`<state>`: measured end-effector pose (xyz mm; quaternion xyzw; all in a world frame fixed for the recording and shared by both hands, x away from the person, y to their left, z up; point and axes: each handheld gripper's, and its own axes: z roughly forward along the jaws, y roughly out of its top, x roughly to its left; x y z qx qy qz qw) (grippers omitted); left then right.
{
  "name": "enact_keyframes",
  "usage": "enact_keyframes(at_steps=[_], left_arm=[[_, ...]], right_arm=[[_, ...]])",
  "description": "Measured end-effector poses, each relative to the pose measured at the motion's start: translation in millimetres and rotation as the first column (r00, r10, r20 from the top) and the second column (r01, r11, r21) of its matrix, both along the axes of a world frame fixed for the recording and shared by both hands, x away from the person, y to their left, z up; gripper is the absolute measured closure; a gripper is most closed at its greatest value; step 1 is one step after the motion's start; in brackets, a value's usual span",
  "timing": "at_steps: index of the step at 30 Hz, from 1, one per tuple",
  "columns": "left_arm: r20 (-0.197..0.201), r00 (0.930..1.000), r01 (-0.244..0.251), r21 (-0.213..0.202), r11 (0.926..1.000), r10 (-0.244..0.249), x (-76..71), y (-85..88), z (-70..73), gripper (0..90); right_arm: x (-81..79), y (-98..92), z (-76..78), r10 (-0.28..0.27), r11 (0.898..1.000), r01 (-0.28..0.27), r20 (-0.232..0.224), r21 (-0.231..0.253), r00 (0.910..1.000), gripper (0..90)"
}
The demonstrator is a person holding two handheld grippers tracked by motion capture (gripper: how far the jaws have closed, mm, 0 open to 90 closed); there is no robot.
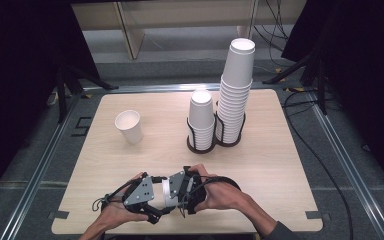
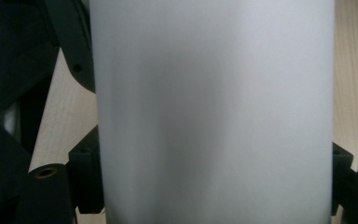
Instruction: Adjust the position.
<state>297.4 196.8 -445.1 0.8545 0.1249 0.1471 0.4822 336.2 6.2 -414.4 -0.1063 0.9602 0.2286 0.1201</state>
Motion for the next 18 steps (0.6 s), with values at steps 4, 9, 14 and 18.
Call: enact_keyframes(at_steps=[4, 9, 14, 18], left_arm=[[-0.007, 1.0000, -0.002, -0.035, 0.9994, 0.002, 1.6, 2.8, -0.7, 9.8], [-0.016, 0.9997, -0.020, -0.076, 0.9969, 0.019, 4.0, 8.8, -1.8, 10.4], [-0.041, 0.9979, -0.055, -0.143, 0.9881, 0.050, 11.0, 19.2, -3.3, 14.4], [-0.079, 0.9947, -0.082, -0.240, 0.9672, 0.065, 13.8, 25.0, -1.7, 14.4]], right_arm=[[1.6, -2.8, 1.9, -0.009, 1.000, 0.010, -0.034, 0.025, 0.9994, 21.8], [6.7, -9.4, 5.8, -0.030, 0.998, 0.033, -0.046, 0.056, 0.9985, 21.5], [15.6, -25.1, 13.3, -0.091, 0.979, 0.116, -0.148, 0.165, 0.9847, 21.3], [26.0, -39.7, 22.7, -0.107, 0.937, 0.161, -0.185, 0.310, 0.9770, 21.1]])
